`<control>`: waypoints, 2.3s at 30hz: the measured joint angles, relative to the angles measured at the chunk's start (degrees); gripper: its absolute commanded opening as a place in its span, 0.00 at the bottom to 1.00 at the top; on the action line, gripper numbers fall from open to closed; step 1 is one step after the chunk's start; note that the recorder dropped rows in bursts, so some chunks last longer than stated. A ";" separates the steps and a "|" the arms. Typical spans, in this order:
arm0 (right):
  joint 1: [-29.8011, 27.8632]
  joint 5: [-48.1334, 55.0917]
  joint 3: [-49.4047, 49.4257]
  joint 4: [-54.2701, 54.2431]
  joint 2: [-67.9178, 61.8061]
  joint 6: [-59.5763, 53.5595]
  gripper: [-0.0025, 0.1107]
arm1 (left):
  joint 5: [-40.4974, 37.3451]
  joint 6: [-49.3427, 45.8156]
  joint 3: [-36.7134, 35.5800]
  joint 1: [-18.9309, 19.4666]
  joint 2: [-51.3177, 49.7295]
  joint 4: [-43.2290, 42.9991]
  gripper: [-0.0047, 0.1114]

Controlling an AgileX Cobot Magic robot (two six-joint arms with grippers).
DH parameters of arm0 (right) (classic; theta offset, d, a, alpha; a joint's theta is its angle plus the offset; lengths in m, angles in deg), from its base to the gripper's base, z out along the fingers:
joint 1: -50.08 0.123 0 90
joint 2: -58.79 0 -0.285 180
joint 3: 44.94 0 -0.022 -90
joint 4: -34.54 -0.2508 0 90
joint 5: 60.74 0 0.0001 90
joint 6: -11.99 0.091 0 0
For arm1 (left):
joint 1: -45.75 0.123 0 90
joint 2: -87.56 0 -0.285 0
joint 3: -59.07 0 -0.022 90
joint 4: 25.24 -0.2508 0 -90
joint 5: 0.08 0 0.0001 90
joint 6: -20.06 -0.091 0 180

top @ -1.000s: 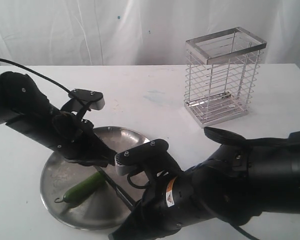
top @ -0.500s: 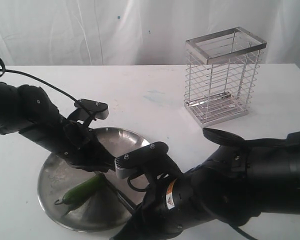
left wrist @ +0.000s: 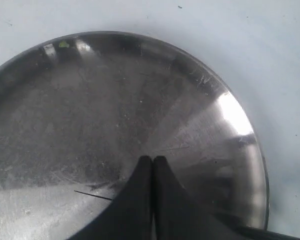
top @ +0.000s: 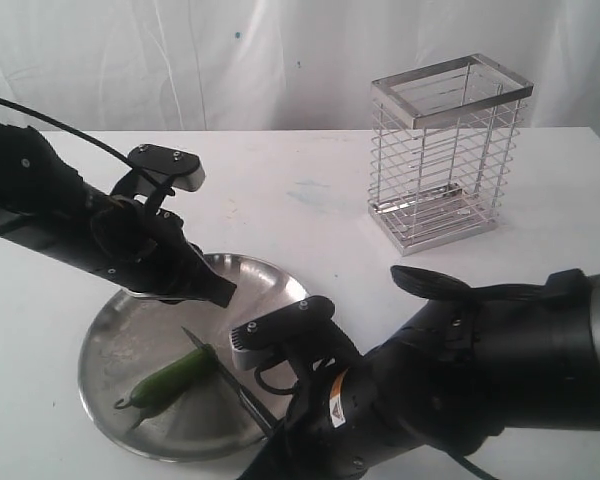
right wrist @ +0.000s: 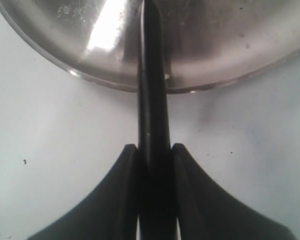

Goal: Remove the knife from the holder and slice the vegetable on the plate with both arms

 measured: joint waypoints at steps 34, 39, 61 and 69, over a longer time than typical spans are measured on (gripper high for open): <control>0.00 0.13 0.00 0.00 -1.46 0.00 0.02 | 11.01 0.11 -6.39 0.60 -10.33 -3.03 0.04; 0.00 0.18 0.00 0.00 -1.57 0.14 0.02 | 8.70 0.11 -3.20 0.60 -7.45 -3.40 0.04; 0.00 -0.27 0.00 0.00 -1.57 0.37 0.02 | 9.30 0.01 -2.41 1.23 -12.16 -0.19 0.04; 0.00 -0.39 0.00 0.00 -1.57 0.37 0.02 | 8.05 0.01 -2.04 1.23 -9.75 -0.47 0.04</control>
